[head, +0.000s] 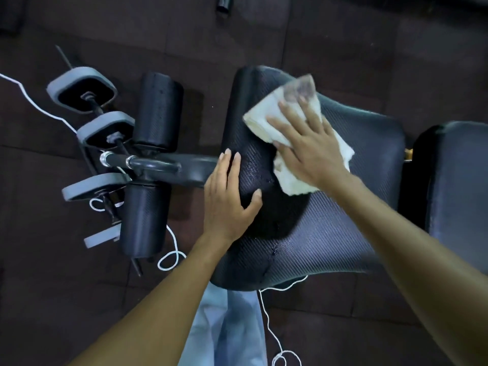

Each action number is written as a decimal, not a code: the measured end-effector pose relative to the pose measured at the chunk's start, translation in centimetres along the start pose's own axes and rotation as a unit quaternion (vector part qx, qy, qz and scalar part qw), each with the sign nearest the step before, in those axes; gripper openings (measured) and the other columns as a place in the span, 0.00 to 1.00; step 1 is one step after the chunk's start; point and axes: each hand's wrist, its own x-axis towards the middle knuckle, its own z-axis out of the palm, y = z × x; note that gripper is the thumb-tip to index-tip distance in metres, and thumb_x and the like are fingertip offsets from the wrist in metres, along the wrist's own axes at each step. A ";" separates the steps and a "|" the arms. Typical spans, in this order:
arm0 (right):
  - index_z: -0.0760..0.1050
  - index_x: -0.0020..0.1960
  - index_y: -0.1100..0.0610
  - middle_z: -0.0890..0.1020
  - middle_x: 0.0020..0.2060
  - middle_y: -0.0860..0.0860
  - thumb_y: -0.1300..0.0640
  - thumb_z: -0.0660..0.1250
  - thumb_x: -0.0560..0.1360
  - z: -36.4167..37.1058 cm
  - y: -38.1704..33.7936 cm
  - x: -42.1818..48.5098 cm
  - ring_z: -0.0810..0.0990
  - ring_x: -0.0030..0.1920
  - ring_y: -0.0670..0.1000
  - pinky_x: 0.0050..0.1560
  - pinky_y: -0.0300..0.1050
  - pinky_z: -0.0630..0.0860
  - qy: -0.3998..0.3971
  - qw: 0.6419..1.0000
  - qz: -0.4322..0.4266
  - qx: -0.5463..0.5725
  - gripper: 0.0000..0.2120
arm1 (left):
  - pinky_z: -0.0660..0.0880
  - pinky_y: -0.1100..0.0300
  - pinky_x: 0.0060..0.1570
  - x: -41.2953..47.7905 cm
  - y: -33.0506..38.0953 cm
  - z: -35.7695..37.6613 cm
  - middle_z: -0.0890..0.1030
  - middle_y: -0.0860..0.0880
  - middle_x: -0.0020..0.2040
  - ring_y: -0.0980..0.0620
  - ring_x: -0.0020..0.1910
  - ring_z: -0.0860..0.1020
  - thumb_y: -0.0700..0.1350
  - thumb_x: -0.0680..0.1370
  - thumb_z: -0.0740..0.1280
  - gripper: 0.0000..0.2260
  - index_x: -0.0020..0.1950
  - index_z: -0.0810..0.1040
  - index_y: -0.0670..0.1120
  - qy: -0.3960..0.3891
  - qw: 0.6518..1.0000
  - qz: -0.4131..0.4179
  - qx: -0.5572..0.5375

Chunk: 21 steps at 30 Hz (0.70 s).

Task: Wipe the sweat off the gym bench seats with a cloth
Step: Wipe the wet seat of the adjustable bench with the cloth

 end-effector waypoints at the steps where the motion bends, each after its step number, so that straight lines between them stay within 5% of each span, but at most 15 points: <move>1: 0.65 0.75 0.46 0.62 0.77 0.48 0.43 0.51 0.80 -0.4 0.8 -1.1 0.56 0.78 0.57 0.68 0.64 0.64 -0.011 1.000 0.007 0.001 0.25 | 0.55 0.55 0.72 -0.9 0.1 -0.1 0.58 0.44 0.78 0.49 0.77 0.55 0.56 0.76 0.59 0.33 0.77 0.58 0.42 0.000 1.000 -0.017 -0.011; 7: 0.59 0.77 0.46 0.56 0.79 0.49 0.44 0.49 0.81 -1.1 -2.5 8.9 0.50 0.78 0.61 0.71 0.64 0.59 -0.015 0.990 0.138 0.014 0.24 | 0.54 0.66 0.70 -4.1 -0.5 0.6 0.61 0.46 0.77 0.53 0.76 0.58 0.55 0.80 0.53 0.28 0.76 0.60 0.41 0.045 0.990 -0.084 -0.100; 12: 0.70 0.70 0.47 0.69 0.72 0.48 0.48 0.54 0.79 1.1 -9.0 5.3 0.55 0.77 0.58 0.70 0.59 0.57 -0.044 0.994 -0.067 -0.079 0.20 | 0.50 0.72 0.67 -5.3 -0.8 1.1 0.61 0.48 0.77 0.54 0.76 0.58 0.57 0.79 0.50 0.30 0.77 0.58 0.43 0.056 0.984 -0.128 -0.110; 16: 0.63 0.75 0.42 0.63 0.77 0.45 0.42 0.50 0.80 0.4 -4.3 -0.6 0.54 0.78 0.55 0.71 0.59 0.59 -0.063 0.989 -0.124 -0.042 0.24 | 0.56 0.62 0.70 -8.4 -0.7 1.3 0.60 0.50 0.77 0.56 0.76 0.57 0.58 0.78 0.49 0.30 0.77 0.57 0.45 0.049 0.978 -0.158 -0.123; 21: 0.60 0.76 0.43 0.59 0.78 0.46 0.44 0.50 0.82 -0.4 -0.7 3.3 0.53 0.79 0.56 0.72 0.61 0.60 0.006 0.998 0.060 -0.013 0.23 | 0.60 0.54 0.71 -8.3 -1.0 1.3 0.65 0.47 0.75 0.53 0.75 0.61 0.56 0.78 0.52 0.29 0.75 0.62 0.42 0.068 0.976 -0.162 -0.126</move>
